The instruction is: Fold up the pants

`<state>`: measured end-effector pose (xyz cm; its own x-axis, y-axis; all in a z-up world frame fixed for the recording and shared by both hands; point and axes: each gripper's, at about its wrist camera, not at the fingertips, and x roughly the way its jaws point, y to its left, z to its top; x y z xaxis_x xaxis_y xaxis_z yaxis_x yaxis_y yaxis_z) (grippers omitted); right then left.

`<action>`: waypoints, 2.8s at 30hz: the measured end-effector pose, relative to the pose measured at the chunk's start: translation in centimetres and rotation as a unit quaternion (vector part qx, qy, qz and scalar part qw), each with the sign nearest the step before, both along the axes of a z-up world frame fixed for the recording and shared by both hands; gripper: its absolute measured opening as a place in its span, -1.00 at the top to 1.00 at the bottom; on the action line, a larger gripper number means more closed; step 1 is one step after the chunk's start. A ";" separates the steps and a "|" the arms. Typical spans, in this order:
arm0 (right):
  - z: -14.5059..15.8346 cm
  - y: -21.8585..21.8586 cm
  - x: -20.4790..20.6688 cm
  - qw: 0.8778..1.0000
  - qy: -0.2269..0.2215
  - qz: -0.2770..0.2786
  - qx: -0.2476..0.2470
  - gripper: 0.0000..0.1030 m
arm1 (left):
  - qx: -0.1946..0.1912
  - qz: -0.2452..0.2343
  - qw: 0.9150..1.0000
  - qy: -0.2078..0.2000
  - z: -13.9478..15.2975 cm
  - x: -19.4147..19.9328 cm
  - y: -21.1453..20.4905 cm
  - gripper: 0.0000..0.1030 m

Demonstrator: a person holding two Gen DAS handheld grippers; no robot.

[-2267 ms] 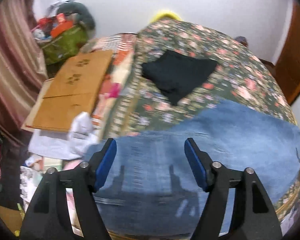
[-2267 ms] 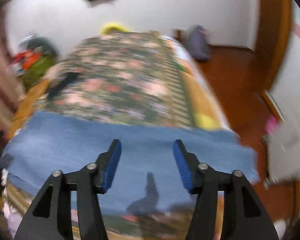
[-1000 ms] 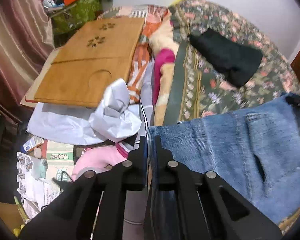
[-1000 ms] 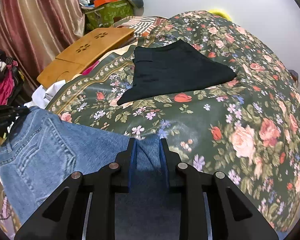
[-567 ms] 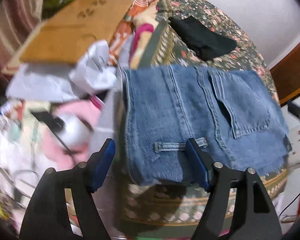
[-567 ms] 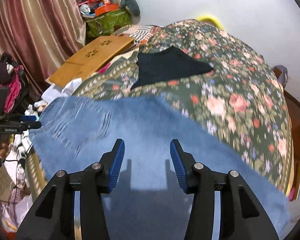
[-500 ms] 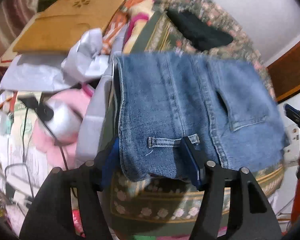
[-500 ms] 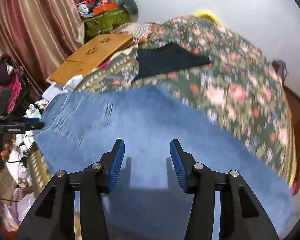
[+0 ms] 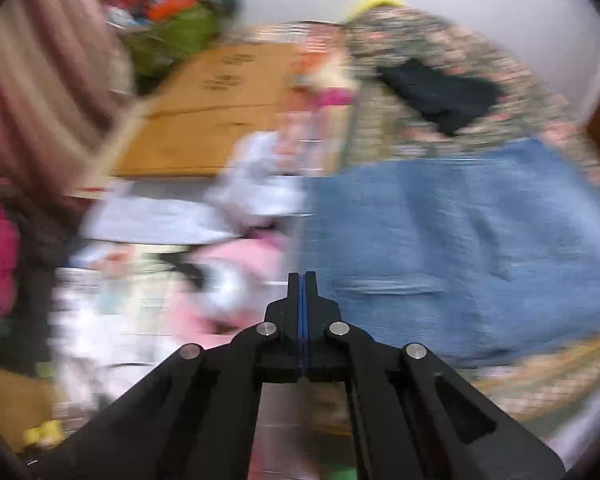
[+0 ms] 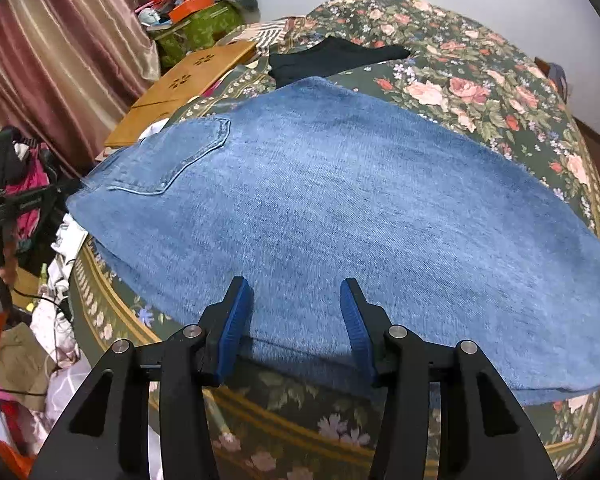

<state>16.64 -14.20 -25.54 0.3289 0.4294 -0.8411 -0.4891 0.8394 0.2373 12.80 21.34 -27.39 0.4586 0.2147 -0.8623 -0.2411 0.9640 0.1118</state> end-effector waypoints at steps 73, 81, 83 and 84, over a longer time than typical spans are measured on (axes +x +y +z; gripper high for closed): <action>-5.1 -40.7 4.9 0.901 -0.072 -0.427 -0.021 0.93 | 0.000 -0.160 0.987 0.012 -2.0 10.7 -28.5 -0.88; -8.8 -40.9 3.8 0.904 0.000 -0.428 -0.030 0.79 | 0.011 -0.173 0.985 0.020 -1.8 10.2 -28.9 -0.88; -8.3 -41.5 3.6 0.901 0.013 -0.432 -0.038 0.56 | 0.008 -0.181 0.983 0.029 -1.5 10.2 -29.2 -0.87; -8.0 -41.7 3.5 0.900 0.018 -0.434 -0.047 0.48 | -0.004 -0.188 0.982 0.034 -1.3 10.3 -29.4 -0.87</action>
